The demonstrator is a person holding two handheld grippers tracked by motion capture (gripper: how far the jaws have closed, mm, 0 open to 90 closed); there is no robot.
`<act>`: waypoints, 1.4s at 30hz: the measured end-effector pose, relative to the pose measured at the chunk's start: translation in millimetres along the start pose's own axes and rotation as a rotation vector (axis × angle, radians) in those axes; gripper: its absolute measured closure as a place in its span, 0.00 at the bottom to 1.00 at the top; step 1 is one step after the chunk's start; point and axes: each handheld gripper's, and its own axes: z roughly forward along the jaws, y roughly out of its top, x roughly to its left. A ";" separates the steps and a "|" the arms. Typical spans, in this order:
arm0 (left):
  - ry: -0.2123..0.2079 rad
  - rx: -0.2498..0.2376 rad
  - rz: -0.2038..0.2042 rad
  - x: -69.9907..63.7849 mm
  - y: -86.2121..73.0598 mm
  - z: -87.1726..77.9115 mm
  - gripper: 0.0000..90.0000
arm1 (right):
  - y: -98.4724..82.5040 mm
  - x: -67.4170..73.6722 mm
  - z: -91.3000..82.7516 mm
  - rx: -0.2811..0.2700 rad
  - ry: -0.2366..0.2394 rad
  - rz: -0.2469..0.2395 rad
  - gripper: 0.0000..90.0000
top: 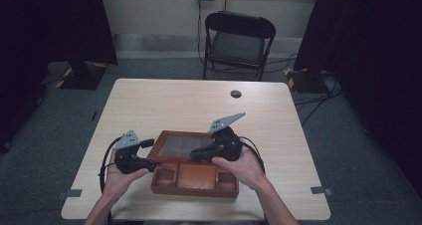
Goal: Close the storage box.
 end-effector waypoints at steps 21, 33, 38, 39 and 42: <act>0.088 0.041 -0.063 34.4 -21.4 -20.6 0.21 | -15.4 1.7 6.6 0.043 0.021 -0.021 0.91; 0.138 0.072 -0.071 45.6 -27.0 -18.1 0.22 | -29.1 1.9 7.2 0.055 0.020 -0.015 0.91; 0.149 0.090 -0.080 50.2 -29.1 -18.3 0.22 | -36.3 1.1 9.0 0.068 0.024 -0.015 0.91; 0.151 0.091 -0.080 50.9 -29.5 -18.2 0.22 | -38.5 0.9 9.9 0.070 0.027 -0.008 0.91; 0.159 0.100 -0.077 54.2 -31.0 -19.8 0.22 | -39.6 0.9 10.9 0.071 0.026 -0.014 0.91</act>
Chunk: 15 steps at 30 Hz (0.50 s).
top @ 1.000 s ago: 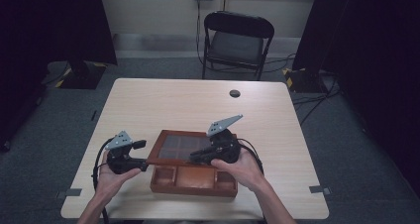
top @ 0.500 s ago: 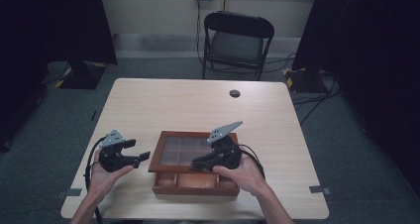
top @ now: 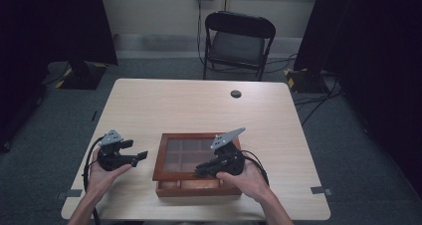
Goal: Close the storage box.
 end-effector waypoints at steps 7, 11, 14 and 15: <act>0.011 0.012 -0.010 4.6 -4.8 -0.2 0.22 | -4.3 0.0 2.9 -0.001 0.003 0.009 0.91; 0.011 0.027 -0.023 6.0 -7.6 2.1 0.23 | -8.9 -0.6 6.3 -0.001 0.008 0.021 0.91; 0.015 0.037 -0.027 6.8 -8.9 3.7 0.23 | -12.1 -1.2 8.7 0.000 0.011 0.026 0.91; 0.018 0.034 -0.027 6.9 -8.9 3.8 0.23 | -13.1 -1.3 9.5 0.004 0.011 0.030 0.91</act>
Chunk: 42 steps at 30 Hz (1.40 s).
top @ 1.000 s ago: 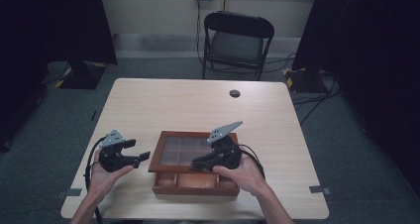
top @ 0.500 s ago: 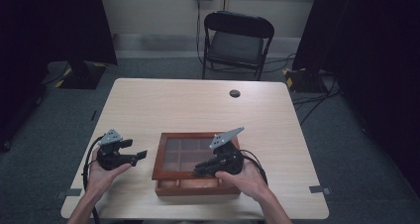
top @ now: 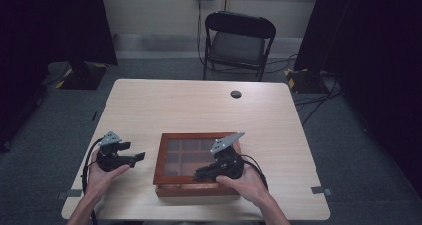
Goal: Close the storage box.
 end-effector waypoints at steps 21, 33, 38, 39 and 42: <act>-0.014 0.004 0.010 -2.4 1.0 1.6 0.23 | -13.5 -2.0 17.3 0.034 -0.007 0.027 0.91; -0.013 0.010 0.016 -1.8 0.0 1.3 0.22 | -11.2 -1.3 28.3 0.046 -0.001 0.026 0.92; -0.008 0.012 0.015 -0.3 -1.0 1.2 0.22 | -12.7 -1.5 30.2 0.057 -0.009 0.026 0.92; -0.011 0.012 0.010 -0.3 -1.3 1.3 0.22 | -13.5 -2.1 31.0 0.054 -0.005 0.025 0.92; -0.016 0.014 0.005 -1.2 -1.7 1.9 0.22 | -17.0 -3.8 30.4 0.031 0.007 0.042 0.92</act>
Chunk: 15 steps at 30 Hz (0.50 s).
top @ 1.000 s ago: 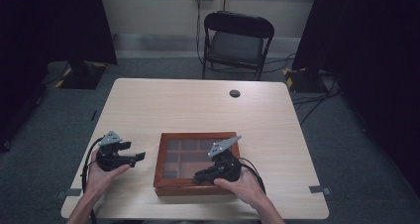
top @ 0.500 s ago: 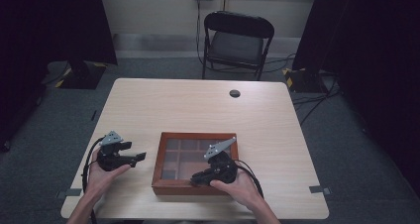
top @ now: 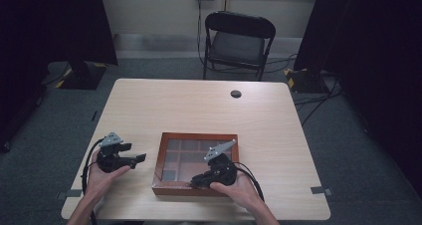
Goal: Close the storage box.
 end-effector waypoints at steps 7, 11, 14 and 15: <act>-0.017 0.030 0.013 -2.9 -0.5 3.9 0.21 | -1.7 0.6 0.0 -0.006 -0.006 -0.002 0.91; -0.017 0.028 0.011 -3.1 -0.6 4.0 0.21 | -2.6 0.3 -1.0 0.001 -0.012 0.000 0.85; -0.011 0.030 0.012 -2.3 -0.7 3.9 0.21 | -2.9 -1.2 -5.3 -0.021 -0.021 0.009 0.80; -0.011 0.028 0.011 -1.8 -0.7 3.9 0.21 | -2.8 -2.0 -7.1 -0.026 -0.025 0.010 0.79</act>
